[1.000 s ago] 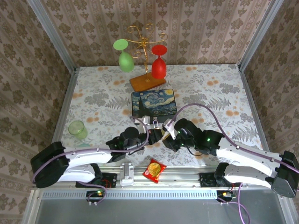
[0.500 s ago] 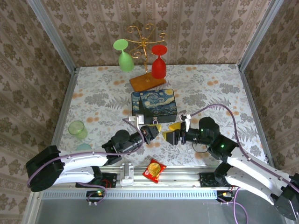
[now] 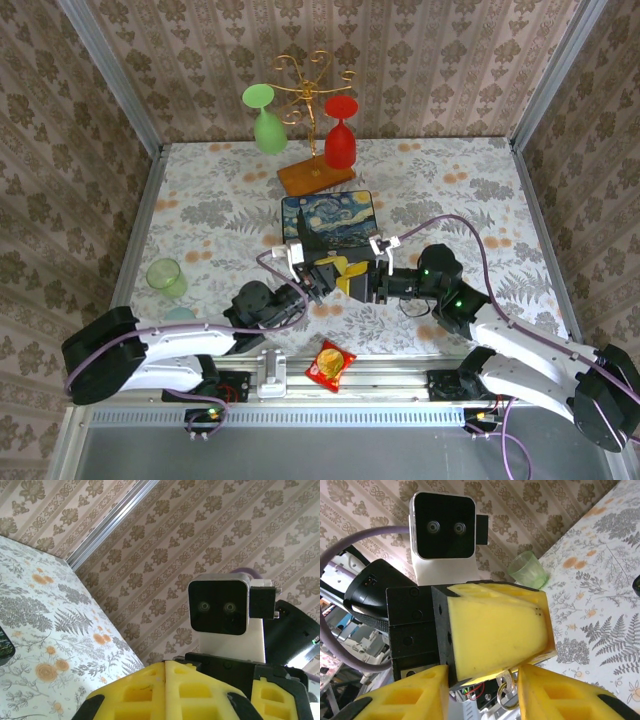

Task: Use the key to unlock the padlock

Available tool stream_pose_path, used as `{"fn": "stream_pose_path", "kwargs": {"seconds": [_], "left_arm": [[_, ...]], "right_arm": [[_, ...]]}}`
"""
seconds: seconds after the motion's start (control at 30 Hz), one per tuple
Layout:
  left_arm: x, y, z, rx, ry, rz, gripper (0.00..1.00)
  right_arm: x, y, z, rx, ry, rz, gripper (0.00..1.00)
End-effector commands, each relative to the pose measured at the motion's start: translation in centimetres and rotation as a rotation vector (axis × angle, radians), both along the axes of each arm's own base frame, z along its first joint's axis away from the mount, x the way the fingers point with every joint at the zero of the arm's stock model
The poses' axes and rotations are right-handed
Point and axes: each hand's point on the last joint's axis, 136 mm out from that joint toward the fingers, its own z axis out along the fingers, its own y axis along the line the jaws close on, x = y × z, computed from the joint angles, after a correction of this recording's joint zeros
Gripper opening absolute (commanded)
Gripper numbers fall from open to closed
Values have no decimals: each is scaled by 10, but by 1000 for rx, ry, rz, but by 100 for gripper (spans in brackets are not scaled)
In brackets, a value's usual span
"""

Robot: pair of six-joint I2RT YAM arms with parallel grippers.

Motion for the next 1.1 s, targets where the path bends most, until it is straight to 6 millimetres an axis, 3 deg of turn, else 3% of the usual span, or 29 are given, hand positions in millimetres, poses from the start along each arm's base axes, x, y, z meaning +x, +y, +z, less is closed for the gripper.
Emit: {"fn": "stream_pose_path", "kwargs": {"seconds": [0.0,0.13,0.2,0.37,0.47,0.63,0.73,0.83,0.9,1.07], "left_arm": [[-4,0,18,-68,-30,-2,0],[-3,3,21,-83,-29,9,0],[-3,3,24,-90,-30,8,0],[0,5,24,-123,4,21,0],[-1,7,31,-137,-4,20,0],[-1,11,32,-151,7,26,0],[0,11,34,-160,10,28,0],[0,11,37,-164,4,29,0],[1,11,37,-164,9,31,0],[1,10,39,-184,28,24,0]], "right_arm": [[-9,0,8,44,-45,38,35],[-9,-1,6,49,-47,31,32],[-10,0,8,58,-56,40,24],[-7,4,15,84,-84,50,24],[-7,3,13,95,-92,43,13],[-8,6,15,102,-95,49,16],[-8,7,14,95,-90,49,31],[-10,5,13,91,-98,45,36],[-10,4,14,92,-110,38,35],[-13,4,17,94,-132,43,21]]}}
